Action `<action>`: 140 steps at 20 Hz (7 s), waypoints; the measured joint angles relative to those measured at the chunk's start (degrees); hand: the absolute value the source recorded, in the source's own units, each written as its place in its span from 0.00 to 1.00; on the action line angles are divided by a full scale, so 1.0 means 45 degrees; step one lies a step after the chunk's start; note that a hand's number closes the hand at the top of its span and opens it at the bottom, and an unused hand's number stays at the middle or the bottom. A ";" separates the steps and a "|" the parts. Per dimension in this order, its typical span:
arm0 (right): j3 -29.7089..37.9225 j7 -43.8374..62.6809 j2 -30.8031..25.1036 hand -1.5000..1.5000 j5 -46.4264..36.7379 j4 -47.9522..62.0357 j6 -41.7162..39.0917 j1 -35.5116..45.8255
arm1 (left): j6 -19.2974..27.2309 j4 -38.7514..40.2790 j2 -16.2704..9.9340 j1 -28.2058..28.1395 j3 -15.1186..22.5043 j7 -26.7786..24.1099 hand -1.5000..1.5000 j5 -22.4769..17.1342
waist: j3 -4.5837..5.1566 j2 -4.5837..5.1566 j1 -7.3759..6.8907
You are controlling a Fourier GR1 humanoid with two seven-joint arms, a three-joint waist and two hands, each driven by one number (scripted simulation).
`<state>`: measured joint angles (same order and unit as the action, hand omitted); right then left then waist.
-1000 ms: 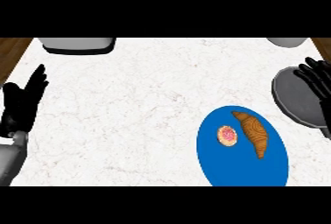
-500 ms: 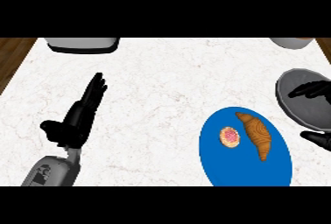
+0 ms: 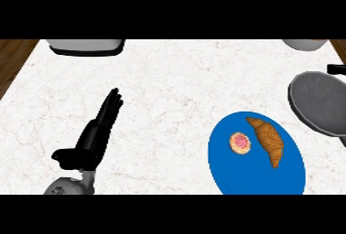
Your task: Pick the croissant from the plate and place it in the pan
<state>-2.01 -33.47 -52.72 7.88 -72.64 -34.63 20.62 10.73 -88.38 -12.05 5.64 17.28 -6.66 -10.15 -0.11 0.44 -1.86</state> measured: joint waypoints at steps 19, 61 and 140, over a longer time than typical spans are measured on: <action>-0.5699 0.0763 0.0677 0.00 -0.8336 -0.1529 0.1366 0.1901 | -0.0019 -0.0261 0.0343 -0.0427 -0.0106 -0.0084 0.50 0.0394 | 0.0023 -0.0072 0.0202; -0.4057 -0.1947 0.5504 1.00 -1.6588 0.3643 0.3948 0.2105 | -0.1507 -0.0325 0.1420 -0.0938 -0.1568 -0.0057 0.50 0.1623 | 0.0108 -0.0183 0.0319; 0.9690 0.1978 0.4422 0.00 -0.8800 1.2298 1.1199 0.5194 | -0.1911 -0.0144 0.2149 -0.0175 -0.1779 0.0266 0.50 0.2198 | -0.0044 0.0160 -0.0127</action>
<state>41.59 -24.57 -32.82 -31.72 -17.29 15.77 44.00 2.12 -89.03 -2.38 4.85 9.28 -5.46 -0.26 -0.31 1.16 -2.44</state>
